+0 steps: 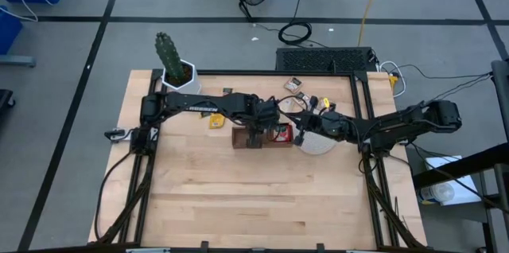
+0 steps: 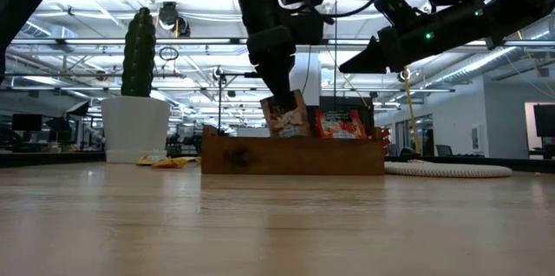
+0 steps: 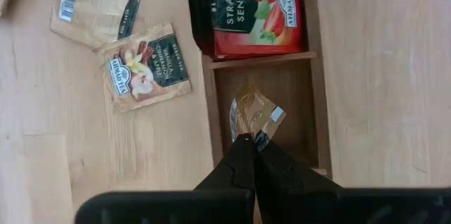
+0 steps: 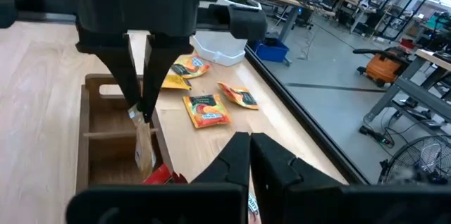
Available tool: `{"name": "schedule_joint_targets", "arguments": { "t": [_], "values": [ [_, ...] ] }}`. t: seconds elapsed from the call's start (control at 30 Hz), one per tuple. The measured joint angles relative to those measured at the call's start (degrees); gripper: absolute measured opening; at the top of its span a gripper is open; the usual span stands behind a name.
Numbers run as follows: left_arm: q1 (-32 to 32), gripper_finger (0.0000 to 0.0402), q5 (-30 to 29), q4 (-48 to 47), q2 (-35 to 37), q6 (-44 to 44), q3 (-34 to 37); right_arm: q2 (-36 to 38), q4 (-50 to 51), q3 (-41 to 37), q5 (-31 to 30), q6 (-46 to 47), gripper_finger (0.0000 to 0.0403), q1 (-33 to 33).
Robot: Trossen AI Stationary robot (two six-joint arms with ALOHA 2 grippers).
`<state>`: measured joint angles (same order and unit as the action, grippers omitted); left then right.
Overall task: Pick & Place Tea
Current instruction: Put the brown tea bag into the middle section of the wooden organizer
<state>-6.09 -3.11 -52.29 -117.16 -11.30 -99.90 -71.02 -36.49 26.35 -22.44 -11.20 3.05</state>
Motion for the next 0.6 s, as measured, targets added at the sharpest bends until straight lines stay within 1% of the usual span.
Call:
{"name": "schedule_joint_targets", "arguments": {
  "t": [0.17, 0.3, 0.6],
  "values": [
    [-0.5, 0.0, -2.3, 0.2, -1.2, 0.5, 0.1, 0.0, 0.0, 0.0, 0.0, 0.0, 0.0001, 0.0],
    [-1.2, 0.0, -0.1, 0.3, -3.1, 1.1, 0.1, 0.0, 0.1, -0.1, 0.0, 0.2, 0.0002, 0.0],
    [-1.3, 0.0, 0.0, 2.7, -3.9, 1.8, 0.0, 0.0, 0.3, -0.1, 0.1, 0.2, 0.0001, 0.0]
  ]
}}
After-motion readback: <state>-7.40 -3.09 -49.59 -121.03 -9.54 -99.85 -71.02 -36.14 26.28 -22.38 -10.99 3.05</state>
